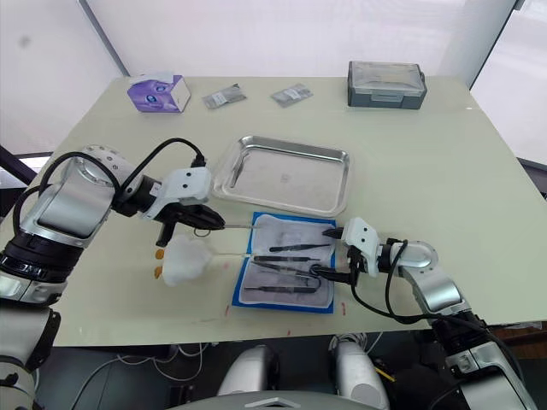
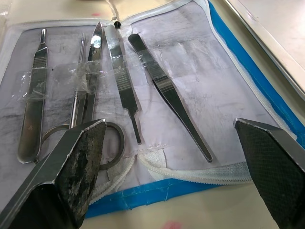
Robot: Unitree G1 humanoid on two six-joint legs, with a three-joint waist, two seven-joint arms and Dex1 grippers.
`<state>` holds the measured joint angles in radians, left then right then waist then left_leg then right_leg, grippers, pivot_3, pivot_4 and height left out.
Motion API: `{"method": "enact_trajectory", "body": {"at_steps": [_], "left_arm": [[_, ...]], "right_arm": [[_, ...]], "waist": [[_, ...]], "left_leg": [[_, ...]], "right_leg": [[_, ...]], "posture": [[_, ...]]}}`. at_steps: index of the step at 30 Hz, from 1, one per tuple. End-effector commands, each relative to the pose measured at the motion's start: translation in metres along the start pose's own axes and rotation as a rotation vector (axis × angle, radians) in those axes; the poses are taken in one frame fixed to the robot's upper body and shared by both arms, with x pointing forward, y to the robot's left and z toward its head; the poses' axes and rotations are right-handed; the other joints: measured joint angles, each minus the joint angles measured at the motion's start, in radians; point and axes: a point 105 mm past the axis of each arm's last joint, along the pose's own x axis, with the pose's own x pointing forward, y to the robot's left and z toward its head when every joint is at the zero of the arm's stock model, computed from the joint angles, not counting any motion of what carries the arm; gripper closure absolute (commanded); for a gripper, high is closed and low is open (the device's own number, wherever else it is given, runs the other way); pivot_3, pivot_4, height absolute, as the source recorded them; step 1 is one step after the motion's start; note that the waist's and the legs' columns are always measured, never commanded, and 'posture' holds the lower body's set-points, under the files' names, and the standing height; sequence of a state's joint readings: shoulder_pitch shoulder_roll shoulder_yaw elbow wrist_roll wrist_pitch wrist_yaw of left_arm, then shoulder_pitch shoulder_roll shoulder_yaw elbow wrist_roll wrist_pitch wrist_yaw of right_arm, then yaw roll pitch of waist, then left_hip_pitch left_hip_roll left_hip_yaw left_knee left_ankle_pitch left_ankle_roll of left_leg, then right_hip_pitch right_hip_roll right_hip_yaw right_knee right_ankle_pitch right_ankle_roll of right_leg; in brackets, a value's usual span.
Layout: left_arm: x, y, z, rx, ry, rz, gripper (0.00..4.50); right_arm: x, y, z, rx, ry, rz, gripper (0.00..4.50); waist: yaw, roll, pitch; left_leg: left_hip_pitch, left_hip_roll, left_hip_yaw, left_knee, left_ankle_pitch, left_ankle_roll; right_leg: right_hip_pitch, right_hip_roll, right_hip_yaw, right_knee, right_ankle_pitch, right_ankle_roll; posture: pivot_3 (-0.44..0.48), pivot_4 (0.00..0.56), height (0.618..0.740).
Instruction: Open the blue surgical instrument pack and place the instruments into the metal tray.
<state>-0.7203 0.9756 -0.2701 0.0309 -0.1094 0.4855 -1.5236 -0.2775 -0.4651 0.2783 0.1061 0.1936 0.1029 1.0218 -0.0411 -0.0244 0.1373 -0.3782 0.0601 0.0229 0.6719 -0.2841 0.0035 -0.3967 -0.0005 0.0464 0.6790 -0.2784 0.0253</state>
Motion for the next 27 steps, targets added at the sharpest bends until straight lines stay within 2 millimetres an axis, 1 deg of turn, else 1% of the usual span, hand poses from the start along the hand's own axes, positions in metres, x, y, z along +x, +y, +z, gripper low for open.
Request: {"method": "enact_trajectory", "body": {"at_steps": [1, 3, 4, 6, 10, 14, 16, 19, 26, 27], "left_arm": [[-0.020, 0.020, 0.026, -0.021, -0.156, 0.140, 4.44], [-0.017, 0.046, 0.045, -0.095, -0.286, 0.333, 4.44], [-0.014, 0.057, 0.052, -0.139, -0.325, 0.417, 4.44], [-0.006, 0.065, 0.058, -0.207, -0.355, 0.498, 4.44], [0.009, 0.076, 0.065, -0.313, -0.394, 0.625, 4.44], [0.017, 0.087, 0.064, -0.381, -0.388, 0.737, 4.44], [0.020, 0.094, 0.060, -0.426, -0.380, 0.790, 4.44], [0.025, 0.105, 0.049, -0.496, -0.332, 0.892, 4.44], [0.034, 0.119, 0.034, -0.642, -0.298, 1.007, 4.44], [0.039, 0.121, 0.033, -0.670, -0.294, 1.008, 4.44]], "right_arm": [[0.003, 0.019, -0.047, 0.104, 0.174, 0.044, 0.00], [0.004, 0.019, -0.047, 0.100, 0.173, 0.048, 0.00], [0.004, 0.019, -0.047, 0.098, 0.173, 0.050, 0.00], [0.004, 0.019, -0.047, 0.096, 0.173, 0.050, 0.00], [0.003, 0.019, -0.047, 0.093, 0.174, 0.049, 0.00], [0.002, 0.020, -0.048, 0.093, 0.177, 0.052, 0.00], [0.002, 0.020, -0.048, 0.092, 0.180, 0.054, 0.00], [0.001, 0.019, -0.048, 0.092, 0.180, 0.049, 0.00], [0.000, 0.018, -0.048, 0.095, 0.181, 0.041, 0.00], [-0.001, 0.018, -0.048, 0.095, 0.182, 0.041, 0.00]], "waist": [[0.001, 0.000, 0.000], [0.005, -0.001, 0.000], [0.006, -0.001, -0.001], [0.005, -0.003, -0.001], [-0.002, -0.002, -0.001], [-0.002, -0.002, -0.001], [-0.001, -0.002, -0.001], [0.000, -0.002, -0.001], [0.000, -0.002, -0.001], [0.000, -0.002, -0.001]], "left_leg": [[0.000, 0.000, 0.000, 0.000, 0.000, 0.000], [0.000, 0.000, 0.000, 0.000, 0.000, 0.000], [0.000, 0.000, -0.001, 0.000, 0.000, 0.000], [-0.001, 0.000, -0.002, 0.001, 0.000, 0.000], [0.000, 0.000, -0.003, -0.001, 0.000, 0.000], [0.000, 0.000, -0.004, -0.001, 0.000, 0.000], [0.000, -0.001, -0.003, -0.001, 0.000, 0.000], [0.000, -0.003, -0.004, -0.001, 0.000, 0.000], [0.000, -0.003, -0.004, -0.001, 0.000, 0.000], [0.000, -0.003, -0.004, -0.001, 0.000, 0.000]], "right_leg": [[0.000, 0.000, 0.000, 0.000, 0.000, 0.000], [0.000, 0.000, 0.000, 0.000, 0.000, 0.000], [0.001, 0.000, -0.001, 0.000, 0.000, 0.000], [0.001, 0.000, -0.001, 0.000, 0.000, 0.000], [0.000, 0.000, 0.002, 0.000, 0.000, 0.000], [0.000, 0.000, 0.002, 0.000, 0.000, 0.000], [0.000, 0.000, 0.002, 0.001, 0.000, 0.000], [0.001, 0.002, 0.007, 0.001, 0.001, 0.000], [0.001, 0.002, 0.007, 0.001, 0.001, 0.000], [0.001, 0.001, 0.006, 0.001, 0.001, 0.000]], "posture": [[0.000, 0.150, 0.731], [0.000, 0.150, 0.731], [0.000, 0.150, 0.731], [0.000, 0.150, 0.731], [0.000, 0.150, 0.731], [0.000, 0.150, 0.731], [0.000, 0.150, 0.731], [0.000, 0.150, 0.731], [0.000, 0.150, 0.731], [0.000, 0.150, 0.731]]}}
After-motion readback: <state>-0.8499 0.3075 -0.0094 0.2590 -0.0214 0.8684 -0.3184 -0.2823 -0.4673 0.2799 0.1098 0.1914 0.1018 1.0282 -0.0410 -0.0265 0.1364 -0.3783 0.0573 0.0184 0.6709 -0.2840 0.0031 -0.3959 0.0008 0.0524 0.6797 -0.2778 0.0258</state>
